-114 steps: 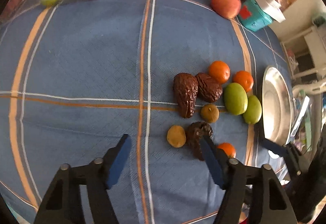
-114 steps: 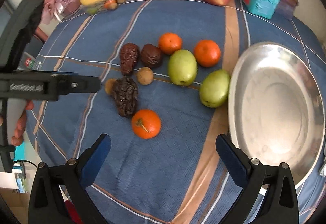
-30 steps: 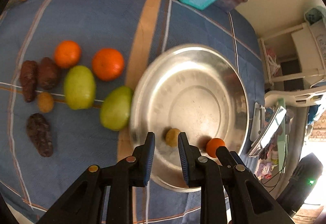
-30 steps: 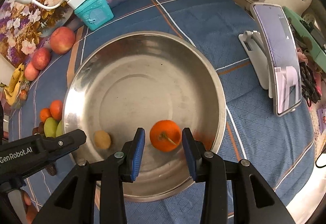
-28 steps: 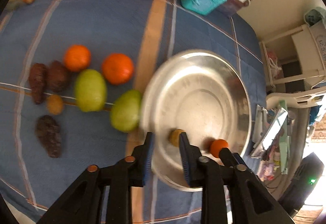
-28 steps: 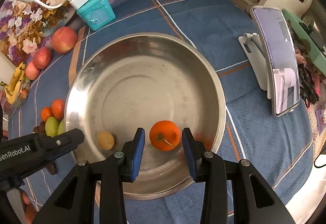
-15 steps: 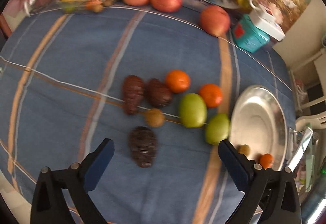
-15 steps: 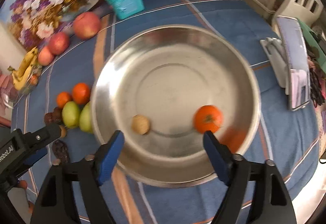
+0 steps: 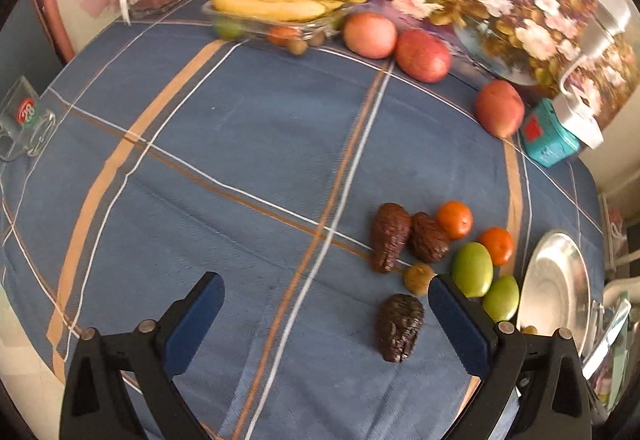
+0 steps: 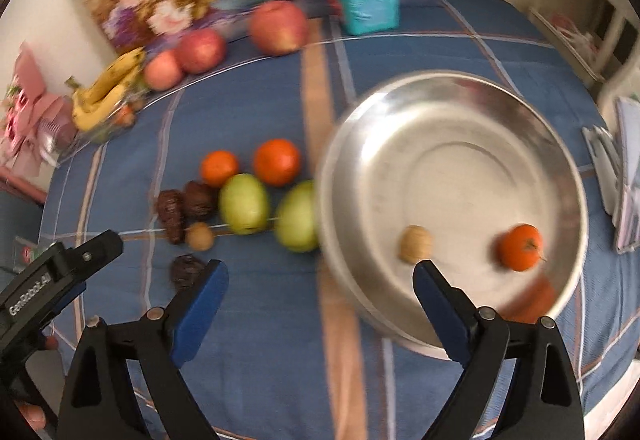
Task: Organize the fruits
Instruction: 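Move the left tool back to the dried red date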
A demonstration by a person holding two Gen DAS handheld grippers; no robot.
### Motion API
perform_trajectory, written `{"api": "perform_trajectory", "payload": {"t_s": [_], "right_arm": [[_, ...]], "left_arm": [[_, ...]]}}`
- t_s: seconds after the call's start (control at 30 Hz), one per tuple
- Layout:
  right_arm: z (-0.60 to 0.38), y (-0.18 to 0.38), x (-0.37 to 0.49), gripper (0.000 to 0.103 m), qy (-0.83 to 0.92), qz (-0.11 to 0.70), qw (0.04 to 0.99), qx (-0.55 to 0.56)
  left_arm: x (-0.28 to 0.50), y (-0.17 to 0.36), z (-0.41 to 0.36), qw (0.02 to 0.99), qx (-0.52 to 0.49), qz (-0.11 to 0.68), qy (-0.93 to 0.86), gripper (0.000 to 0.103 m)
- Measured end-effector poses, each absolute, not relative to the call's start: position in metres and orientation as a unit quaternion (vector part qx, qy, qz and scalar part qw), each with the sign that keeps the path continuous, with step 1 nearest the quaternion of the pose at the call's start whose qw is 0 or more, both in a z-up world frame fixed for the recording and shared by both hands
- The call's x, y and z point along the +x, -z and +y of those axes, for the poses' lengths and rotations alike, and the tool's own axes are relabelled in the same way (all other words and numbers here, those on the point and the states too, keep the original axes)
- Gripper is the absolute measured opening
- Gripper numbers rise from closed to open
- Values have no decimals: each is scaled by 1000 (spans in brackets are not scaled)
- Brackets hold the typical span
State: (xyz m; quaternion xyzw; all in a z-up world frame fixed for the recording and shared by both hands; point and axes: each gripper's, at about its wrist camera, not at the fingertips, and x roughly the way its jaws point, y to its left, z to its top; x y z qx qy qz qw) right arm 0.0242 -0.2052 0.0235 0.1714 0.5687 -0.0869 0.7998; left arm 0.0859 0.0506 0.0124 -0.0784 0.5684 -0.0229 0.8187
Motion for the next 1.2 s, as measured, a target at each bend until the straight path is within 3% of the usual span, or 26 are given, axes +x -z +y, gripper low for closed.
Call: {"api": "perform_trajectory", "payload": {"t_s": [0.3,0.73,1.03,1.2], "right_arm": [[-170,-14,45,94,45,587,796,141],[-208,-14,40,96,87,567,803,164],[-225,-17,27,96,103,554,809,166],[-220,-18,26,96,83,557,809,168]], "left_arm": [[92,9,52,791,-119,598,51,103],[90,32,27,761,-139,629,82,101],[82,48,4,739,-134,652,102,79],[76,48,-5,747,-105,650,87,74]]}}
